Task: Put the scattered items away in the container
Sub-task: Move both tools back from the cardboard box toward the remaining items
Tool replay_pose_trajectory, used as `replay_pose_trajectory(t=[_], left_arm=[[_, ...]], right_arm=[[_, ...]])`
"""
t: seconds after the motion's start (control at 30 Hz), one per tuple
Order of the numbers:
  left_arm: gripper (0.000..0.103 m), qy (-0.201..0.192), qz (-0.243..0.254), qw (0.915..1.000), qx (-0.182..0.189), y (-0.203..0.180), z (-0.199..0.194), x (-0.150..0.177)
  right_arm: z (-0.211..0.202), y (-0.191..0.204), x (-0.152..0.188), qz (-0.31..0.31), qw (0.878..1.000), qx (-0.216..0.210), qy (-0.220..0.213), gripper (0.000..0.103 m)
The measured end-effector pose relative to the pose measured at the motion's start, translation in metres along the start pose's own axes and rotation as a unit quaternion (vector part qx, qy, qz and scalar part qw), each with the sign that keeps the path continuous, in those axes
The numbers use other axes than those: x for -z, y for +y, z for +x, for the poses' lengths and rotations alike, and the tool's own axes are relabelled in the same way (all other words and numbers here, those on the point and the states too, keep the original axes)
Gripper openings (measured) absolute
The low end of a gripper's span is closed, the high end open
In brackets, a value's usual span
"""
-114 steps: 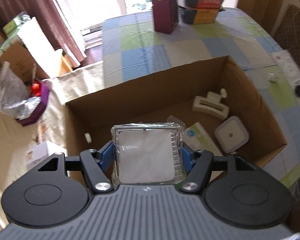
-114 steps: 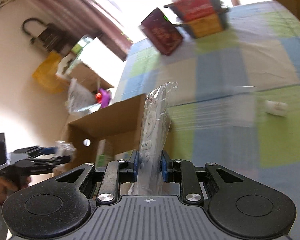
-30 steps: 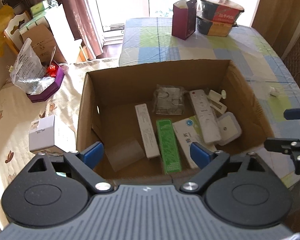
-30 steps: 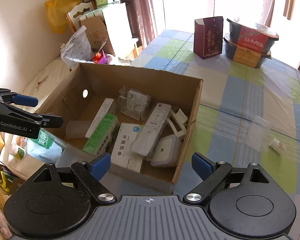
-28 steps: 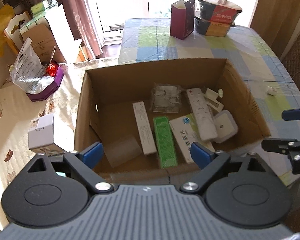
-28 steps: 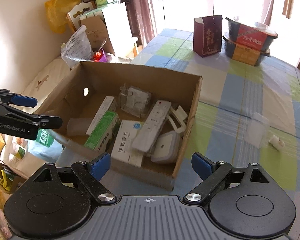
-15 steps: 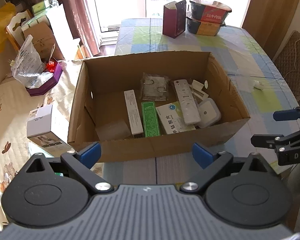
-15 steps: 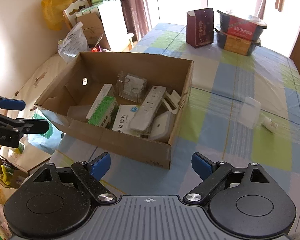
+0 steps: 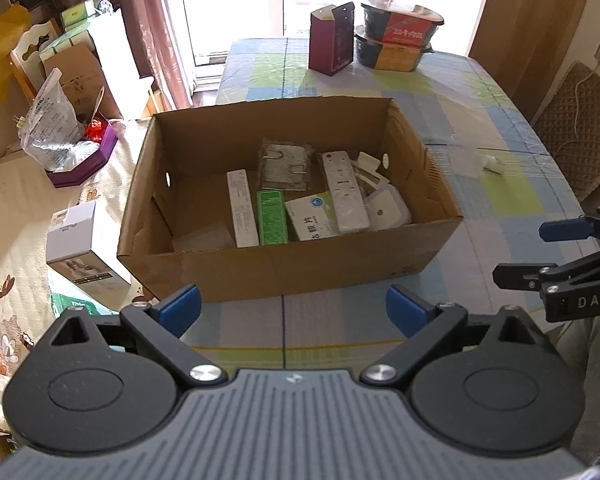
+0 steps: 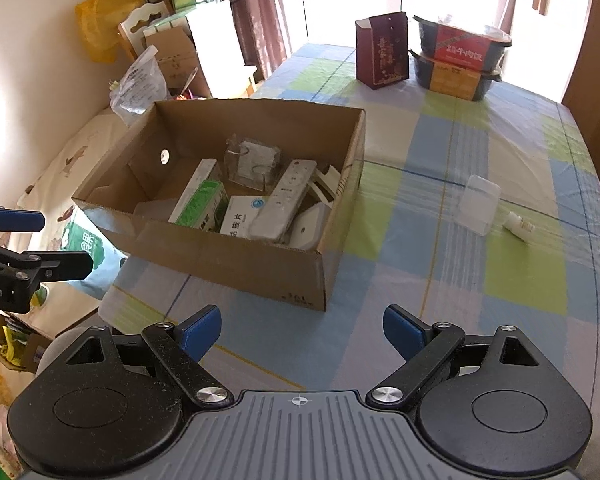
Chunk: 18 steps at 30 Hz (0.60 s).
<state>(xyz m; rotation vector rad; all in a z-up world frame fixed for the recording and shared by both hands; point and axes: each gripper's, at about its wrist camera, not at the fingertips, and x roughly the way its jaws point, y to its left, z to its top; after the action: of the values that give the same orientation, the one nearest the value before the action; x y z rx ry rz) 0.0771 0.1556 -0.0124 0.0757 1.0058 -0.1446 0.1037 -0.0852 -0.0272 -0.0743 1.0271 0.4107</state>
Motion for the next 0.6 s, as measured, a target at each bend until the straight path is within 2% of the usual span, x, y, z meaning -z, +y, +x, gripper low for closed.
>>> replay_pose_trajectory(t=[0.6], left_arm=[[0.098, 0.014, 0.013, 0.9994, 0.029, -0.059, 0.008, 0.006]], right_arm=[[-0.016, -0.046, 0.026, 0.041, 0.999, 0.018, 0.021, 0.093]])
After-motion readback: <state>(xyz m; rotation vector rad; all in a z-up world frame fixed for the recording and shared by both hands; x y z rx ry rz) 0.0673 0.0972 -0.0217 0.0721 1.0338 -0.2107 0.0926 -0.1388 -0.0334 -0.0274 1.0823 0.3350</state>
